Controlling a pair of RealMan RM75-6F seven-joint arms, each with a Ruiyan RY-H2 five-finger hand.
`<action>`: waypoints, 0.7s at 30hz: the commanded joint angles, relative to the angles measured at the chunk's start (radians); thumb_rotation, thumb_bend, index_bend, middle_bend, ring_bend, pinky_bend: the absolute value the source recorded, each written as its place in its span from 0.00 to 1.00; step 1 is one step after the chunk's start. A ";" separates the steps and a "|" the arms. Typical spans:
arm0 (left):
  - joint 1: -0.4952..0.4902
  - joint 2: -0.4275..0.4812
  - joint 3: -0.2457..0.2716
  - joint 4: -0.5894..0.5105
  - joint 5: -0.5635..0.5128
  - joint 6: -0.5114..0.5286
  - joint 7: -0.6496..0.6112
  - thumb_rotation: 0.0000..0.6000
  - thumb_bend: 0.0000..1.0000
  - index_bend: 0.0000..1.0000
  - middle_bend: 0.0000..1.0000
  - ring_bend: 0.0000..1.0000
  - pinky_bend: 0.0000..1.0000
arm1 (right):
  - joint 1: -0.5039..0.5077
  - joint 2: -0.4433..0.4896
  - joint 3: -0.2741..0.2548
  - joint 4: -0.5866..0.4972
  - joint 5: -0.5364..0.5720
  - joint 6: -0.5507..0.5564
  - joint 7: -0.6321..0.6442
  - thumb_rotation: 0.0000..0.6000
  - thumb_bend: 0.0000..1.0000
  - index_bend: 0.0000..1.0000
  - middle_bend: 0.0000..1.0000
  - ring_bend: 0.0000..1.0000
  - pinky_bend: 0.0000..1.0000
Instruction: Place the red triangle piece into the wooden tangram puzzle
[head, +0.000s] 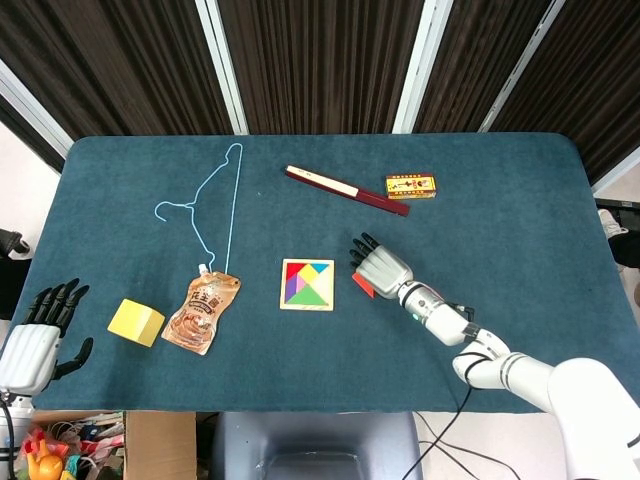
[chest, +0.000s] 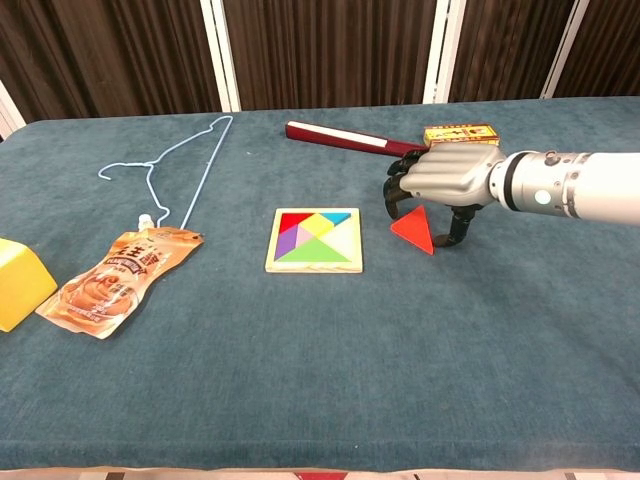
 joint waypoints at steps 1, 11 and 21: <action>-0.001 -0.001 0.000 0.002 0.001 0.001 -0.003 1.00 0.43 0.00 0.00 0.00 0.09 | 0.001 -0.001 -0.002 -0.001 0.005 0.001 -0.004 1.00 0.42 0.42 0.25 0.00 0.00; -0.006 0.000 0.002 0.002 0.000 -0.011 -0.003 1.00 0.43 0.00 0.00 0.00 0.09 | 0.002 -0.001 -0.006 -0.007 0.030 0.002 -0.026 1.00 0.42 0.49 0.25 0.00 0.00; -0.009 0.006 0.006 0.001 0.000 -0.019 -0.004 1.00 0.43 0.00 0.00 0.00 0.09 | 0.004 -0.015 -0.004 -0.001 0.066 -0.003 -0.077 1.00 0.42 0.60 0.27 0.02 0.00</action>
